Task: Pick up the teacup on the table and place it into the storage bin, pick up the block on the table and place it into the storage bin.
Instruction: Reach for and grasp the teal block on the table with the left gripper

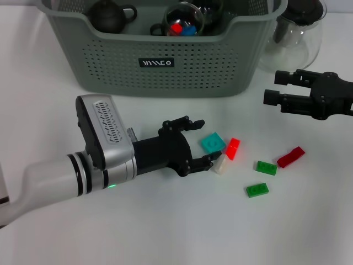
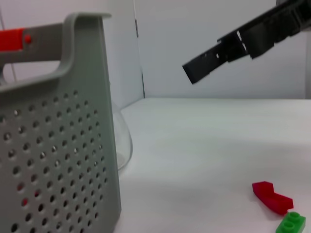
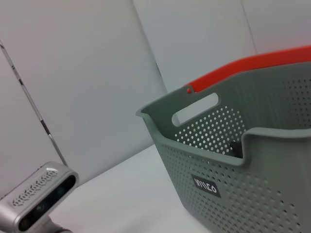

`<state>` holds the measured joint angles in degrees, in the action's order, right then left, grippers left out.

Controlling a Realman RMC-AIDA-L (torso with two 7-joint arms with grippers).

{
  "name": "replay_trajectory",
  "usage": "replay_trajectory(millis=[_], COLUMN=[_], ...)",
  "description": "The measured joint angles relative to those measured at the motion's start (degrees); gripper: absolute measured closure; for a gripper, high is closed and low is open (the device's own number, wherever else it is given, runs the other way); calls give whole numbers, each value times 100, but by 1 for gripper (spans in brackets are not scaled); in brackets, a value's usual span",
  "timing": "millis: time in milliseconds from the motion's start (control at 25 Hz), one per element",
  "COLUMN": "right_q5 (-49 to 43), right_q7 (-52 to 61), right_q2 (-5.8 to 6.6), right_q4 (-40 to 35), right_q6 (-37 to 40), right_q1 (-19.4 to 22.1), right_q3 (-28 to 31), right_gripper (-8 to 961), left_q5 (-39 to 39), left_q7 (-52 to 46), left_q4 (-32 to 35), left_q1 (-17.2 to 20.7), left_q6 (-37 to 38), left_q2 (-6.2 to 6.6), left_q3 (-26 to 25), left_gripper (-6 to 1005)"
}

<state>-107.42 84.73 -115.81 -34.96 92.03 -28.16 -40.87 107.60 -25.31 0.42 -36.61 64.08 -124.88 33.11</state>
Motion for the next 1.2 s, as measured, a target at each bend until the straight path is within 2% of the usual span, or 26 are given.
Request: replay_trajectory(millis=[240,640,960,1120,1200], right_q5=[-5,-7,-7,-10,-12], right_q7=[0,0,0,0,0], right_q2=[-10,-12,-3,4,9], right_q4=[12,35,52,61,60], right_q6=[-1,-9,-13,-10,-7], right_q1=[-1,43,49,48,57], right_q3=[0,0,0,0,0], right_gripper=[158,158,158,158,159], left_q5=[-20,10,16,15,33], left_q7=[475,687,690,691,693], left_q4=[-323,-571,-722,-727,-707], left_q1=[-65,-216,-368,-324,-249], left_q6=[-359,-648,-1008,-932,-783], left_q2=[-1,-1,-1,2,13], left_q3=[-373,-429,-432,-431,-427], left_gripper=[247,258,472,595,595])
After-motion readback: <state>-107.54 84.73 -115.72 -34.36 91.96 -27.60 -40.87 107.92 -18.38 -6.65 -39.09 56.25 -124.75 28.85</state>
